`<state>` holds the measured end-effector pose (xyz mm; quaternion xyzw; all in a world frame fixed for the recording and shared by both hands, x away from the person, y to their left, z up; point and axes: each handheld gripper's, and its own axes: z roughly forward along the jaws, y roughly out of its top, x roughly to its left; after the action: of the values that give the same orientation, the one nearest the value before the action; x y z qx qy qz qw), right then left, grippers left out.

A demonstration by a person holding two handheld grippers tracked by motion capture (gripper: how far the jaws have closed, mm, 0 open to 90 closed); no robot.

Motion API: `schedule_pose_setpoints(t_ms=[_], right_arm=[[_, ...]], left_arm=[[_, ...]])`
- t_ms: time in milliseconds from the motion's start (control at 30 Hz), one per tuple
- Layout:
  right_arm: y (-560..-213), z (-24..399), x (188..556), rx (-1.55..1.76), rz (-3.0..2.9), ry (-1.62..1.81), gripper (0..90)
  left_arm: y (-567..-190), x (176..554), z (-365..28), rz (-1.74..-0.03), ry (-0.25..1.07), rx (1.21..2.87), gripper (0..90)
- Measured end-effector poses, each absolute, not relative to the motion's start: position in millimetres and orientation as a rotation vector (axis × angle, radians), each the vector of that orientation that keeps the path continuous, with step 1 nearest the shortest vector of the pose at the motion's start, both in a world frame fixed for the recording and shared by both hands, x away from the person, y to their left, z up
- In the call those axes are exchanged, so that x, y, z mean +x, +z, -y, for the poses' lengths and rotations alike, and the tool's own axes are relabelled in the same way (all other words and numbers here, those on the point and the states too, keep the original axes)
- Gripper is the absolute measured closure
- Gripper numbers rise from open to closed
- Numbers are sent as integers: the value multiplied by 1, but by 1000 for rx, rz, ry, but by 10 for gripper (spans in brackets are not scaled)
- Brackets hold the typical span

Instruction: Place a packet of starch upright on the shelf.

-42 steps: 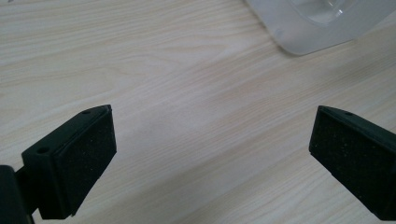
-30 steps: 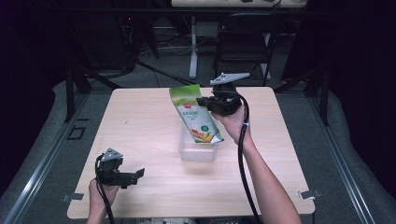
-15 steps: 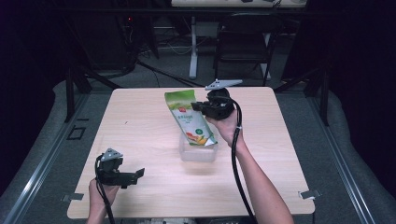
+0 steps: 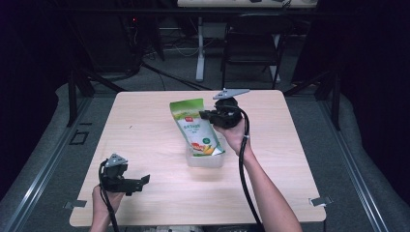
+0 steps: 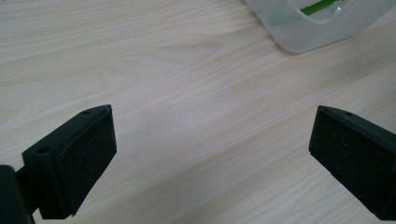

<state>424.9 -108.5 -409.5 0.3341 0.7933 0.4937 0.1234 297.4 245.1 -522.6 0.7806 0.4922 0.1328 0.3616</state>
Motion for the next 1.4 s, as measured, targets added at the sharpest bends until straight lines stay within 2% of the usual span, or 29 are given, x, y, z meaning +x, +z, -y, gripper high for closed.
schedule_pose_setpoints(t_ms=[1267,1333,1400], right_arm=[[-439,169,436,1097,-2345,1364,900],[-439,170,436,1104,-2351,1362,882],[-438,172,436,1118,-2341,1368,797]], left_arm=[[-523,297,-244,-1267,344,2004,3],[-523,297,-244,-1266,342,2002,3],[-523,297,-244,-1264,341,2004,3]])
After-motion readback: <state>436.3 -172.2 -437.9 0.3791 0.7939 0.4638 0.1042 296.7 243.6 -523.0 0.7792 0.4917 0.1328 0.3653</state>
